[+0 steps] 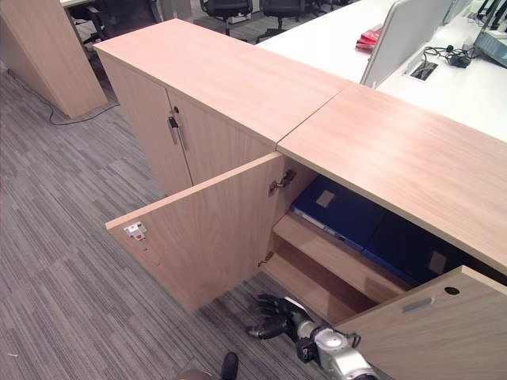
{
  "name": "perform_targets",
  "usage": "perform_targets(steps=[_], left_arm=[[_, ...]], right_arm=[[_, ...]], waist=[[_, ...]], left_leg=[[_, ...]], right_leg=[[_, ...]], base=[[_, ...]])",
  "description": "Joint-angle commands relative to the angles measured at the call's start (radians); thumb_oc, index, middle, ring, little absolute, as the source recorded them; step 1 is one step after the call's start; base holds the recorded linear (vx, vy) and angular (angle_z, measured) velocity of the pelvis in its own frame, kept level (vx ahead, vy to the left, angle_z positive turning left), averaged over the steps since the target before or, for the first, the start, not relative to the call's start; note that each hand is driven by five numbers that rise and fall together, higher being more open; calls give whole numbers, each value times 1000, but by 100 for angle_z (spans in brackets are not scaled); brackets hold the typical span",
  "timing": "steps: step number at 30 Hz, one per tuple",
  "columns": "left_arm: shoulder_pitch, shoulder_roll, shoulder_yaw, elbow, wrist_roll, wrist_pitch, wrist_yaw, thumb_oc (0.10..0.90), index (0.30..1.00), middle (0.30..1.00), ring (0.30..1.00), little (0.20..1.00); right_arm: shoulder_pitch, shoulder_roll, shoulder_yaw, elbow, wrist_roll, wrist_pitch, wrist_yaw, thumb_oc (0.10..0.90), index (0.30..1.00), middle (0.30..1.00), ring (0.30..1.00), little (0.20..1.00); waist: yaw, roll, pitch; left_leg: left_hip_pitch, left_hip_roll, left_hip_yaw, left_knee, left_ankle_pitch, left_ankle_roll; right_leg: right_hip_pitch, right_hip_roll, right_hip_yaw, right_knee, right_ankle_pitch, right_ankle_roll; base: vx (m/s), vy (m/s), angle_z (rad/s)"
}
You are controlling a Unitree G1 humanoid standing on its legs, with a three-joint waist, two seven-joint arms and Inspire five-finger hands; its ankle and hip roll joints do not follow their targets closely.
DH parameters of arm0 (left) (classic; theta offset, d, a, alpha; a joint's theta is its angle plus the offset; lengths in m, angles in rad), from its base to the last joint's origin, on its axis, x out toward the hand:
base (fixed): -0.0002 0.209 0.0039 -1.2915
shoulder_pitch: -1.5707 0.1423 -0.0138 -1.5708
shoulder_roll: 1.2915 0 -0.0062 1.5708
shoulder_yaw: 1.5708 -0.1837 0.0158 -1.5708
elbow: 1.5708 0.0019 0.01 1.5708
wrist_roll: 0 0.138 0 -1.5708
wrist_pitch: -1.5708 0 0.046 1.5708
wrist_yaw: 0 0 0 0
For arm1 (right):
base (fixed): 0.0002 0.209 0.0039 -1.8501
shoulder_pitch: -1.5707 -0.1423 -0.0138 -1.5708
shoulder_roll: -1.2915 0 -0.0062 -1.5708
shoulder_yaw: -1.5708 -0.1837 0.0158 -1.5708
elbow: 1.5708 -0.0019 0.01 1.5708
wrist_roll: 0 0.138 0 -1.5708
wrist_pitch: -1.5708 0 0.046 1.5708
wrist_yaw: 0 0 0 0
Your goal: Put the empty folder in the office cabinet
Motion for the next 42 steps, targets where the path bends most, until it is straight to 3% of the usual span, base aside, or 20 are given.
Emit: perform_targets(steps=[1,2,3,5,9,15,20,27,42], left_arm=[[-31,37,27,37,-71,-14,52,800,900,900,900,900],[-35,35,47,40,-93,-17,83,800,900,900,900,900],[-37,35,47,40,-93,-17,83,800,900,900,900,900],[-38,43,91,33,-138,-26,116,800,900,900,900,900],[-32,84,153,-7,-151,-40,155,800,900,900,900,900],[-15,157,221,-106,-144,-53,180,800,900,900,900,900],[-8,262,262,-372,-29,-59,206,800,900,900,900,900],[-45,351,244,-517,100,-39,179,800,900,900,900,900],[-171,322,109,-577,72,-41,73,800,900,900,900,900]], right_arm=[[-78,29,-37,65,-162,-26,-143,800,900,900,900,900],[-109,70,-103,269,-217,-13,-226,800,900,900,900,900],[-112,71,-104,272,-217,-15,-226,800,900,900,900,900],[-104,106,-193,508,-199,10,-265,800,900,900,900,900],[-49,126,-225,614,-218,9,-261,800,900,900,900,900],[27,131,-257,601,-191,1,-248,800,900,900,900,900],[69,124,-233,560,-243,1,-215,800,900,900,900,900],[64,110,-209,523,-276,4,-178,800,900,900,900,900],[70,109,-290,584,-181,2,-145,800,900,900,900,900]], waist=[[13,-15,-18],[19,-14,-20],[20,-15,-19],[31,-11,-29],[37,-24,-38],[14,-24,-45],[-14,-27,-45],[-39,-33,-44],[-98,-41,-63]], left_leg=[[72,44,-74,-22,-132,-75],[68,39,-83,-22,-131,-69],[68,39,-83,-22,-131,-69],[67,33,-93,-22,-129,-63],[77,31,-89,-23,-133,-60],[92,28,-64,-24,-142,-58],[104,31,-38,-24,-150,-57],[121,34,-9,-24,-160,-57],[162,28,37,-27,-181,-50]], right_leg=[[-95,-72,15,-13,126,23],[-93,-73,18,-22,133,27],[-93,-73,18,-22,133,27],[-88,-72,13,-31,139,31],[-81,-66,19,-44,150,39],[-89,-65,50,-49,165,47],[-99,-62,74,-52,174,53],[-105,-59,102,-57,186,60],[-107,-59,145,-59,200,66]], base=[[-14,48,4],[-15,47,1],[1,58,1],[29,49,0],[55,21,9],[6,18,-10],[-2,3,-18],[-14,-8,-14],[9,10,-11]])
